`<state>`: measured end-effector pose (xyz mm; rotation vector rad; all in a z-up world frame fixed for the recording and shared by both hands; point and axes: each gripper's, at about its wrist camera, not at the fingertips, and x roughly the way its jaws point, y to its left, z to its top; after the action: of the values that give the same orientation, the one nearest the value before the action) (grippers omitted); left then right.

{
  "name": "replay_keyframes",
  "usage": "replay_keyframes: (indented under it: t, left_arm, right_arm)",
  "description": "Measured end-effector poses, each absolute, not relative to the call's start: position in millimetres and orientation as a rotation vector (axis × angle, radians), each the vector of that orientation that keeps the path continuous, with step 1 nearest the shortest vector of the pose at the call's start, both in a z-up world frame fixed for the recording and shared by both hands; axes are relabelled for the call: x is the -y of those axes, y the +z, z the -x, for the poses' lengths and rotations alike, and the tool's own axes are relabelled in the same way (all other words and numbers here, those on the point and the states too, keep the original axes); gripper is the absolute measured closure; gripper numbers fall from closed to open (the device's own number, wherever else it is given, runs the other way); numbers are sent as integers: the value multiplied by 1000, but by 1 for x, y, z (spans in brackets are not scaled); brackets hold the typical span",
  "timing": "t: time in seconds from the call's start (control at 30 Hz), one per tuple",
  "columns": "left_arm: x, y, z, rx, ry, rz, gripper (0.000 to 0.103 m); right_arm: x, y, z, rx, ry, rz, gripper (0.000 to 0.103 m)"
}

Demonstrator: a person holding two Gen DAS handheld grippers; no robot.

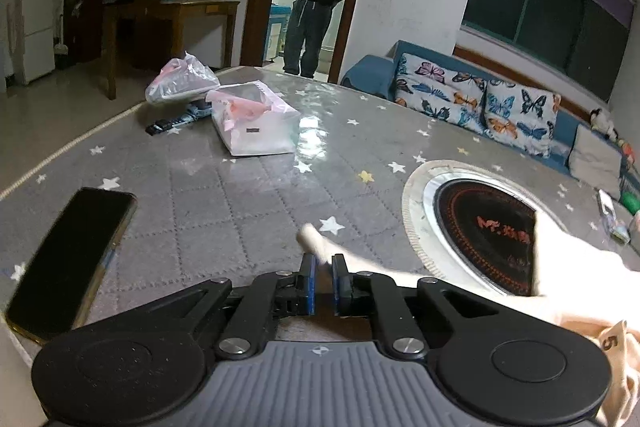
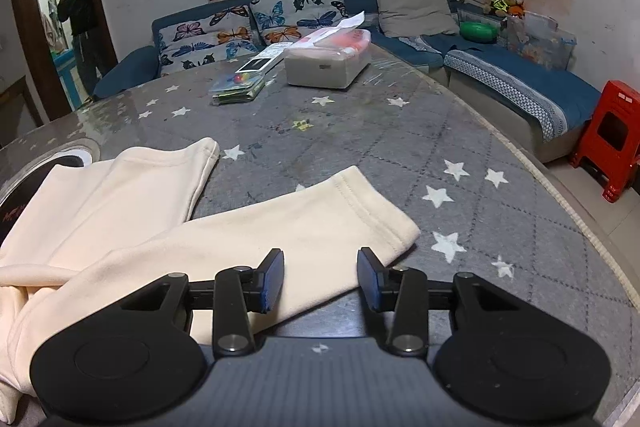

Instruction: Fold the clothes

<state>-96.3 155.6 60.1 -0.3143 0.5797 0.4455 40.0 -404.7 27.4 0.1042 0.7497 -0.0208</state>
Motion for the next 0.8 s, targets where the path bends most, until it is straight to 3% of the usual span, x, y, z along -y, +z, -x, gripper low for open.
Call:
replay_keyframes:
  t: [0.03, 0.1, 0.2, 0.47, 0.53, 0.6, 0.8]
  left_arm:
    - [-155, 62, 97, -577, 445, 310, 88]
    - [-153, 65, 98, -571, 443, 302, 70]
    - [-151, 69, 99, -563, 440, 289, 65]
    - [-111, 74, 84, -569, 287, 243, 65]
    - [-96, 73, 76, -576, 221, 239, 65]
    - [-78, 70, 67, -589, 154, 223, 65]
    - [-29, 66, 48, -610, -28, 176, 65]
  right_arm:
    - [407, 28, -40, -747, -27, -106, 62]
    - [412, 29, -42, -744, -42, -113, 62]
    - [421, 28, -48, -744, -67, -121, 62]
    - [429, 21, -58, -731, -95, -119, 62]
    - [428, 20, -59, -727, -91, -112, 69]
    - [427, 21, -56, -723, -66, -102, 94]
    - [430, 38, -37, -669, -69, -61, 95]
